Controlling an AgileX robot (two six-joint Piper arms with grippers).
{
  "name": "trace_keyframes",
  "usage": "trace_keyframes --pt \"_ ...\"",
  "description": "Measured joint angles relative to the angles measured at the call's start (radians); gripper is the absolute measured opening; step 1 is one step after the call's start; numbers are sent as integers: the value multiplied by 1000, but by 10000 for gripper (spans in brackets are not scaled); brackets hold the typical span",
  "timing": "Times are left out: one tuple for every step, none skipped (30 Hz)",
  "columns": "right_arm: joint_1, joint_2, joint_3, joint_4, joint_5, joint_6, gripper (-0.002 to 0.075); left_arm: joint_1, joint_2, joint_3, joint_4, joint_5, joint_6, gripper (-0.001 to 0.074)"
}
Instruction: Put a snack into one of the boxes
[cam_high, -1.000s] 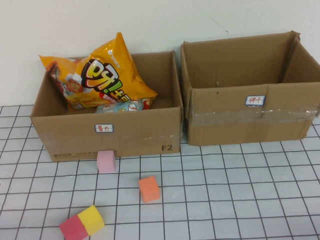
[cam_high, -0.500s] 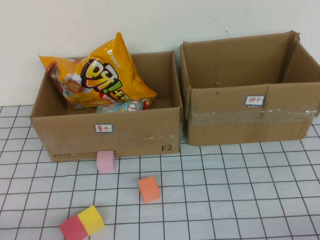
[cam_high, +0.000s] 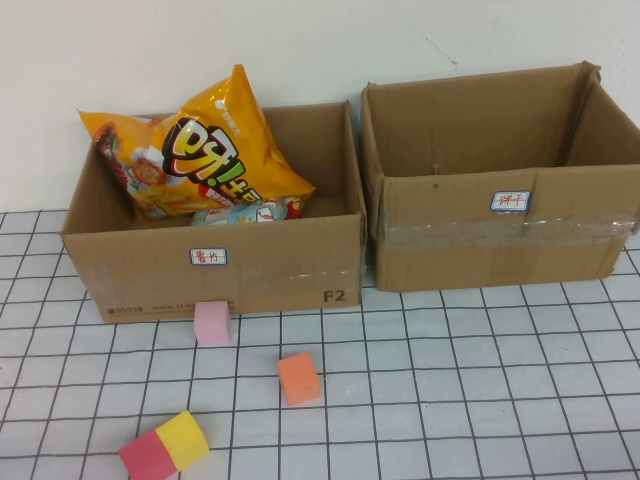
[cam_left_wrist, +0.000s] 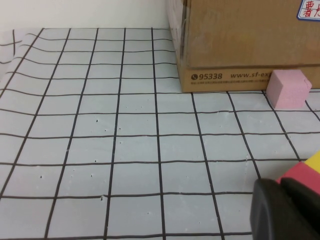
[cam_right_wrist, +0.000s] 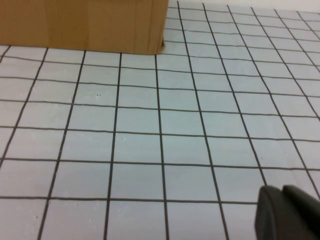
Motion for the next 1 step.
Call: trace_keyframes --pt "0 0 0 0 0 0 -1 0 0 0 0 0 0 -1"
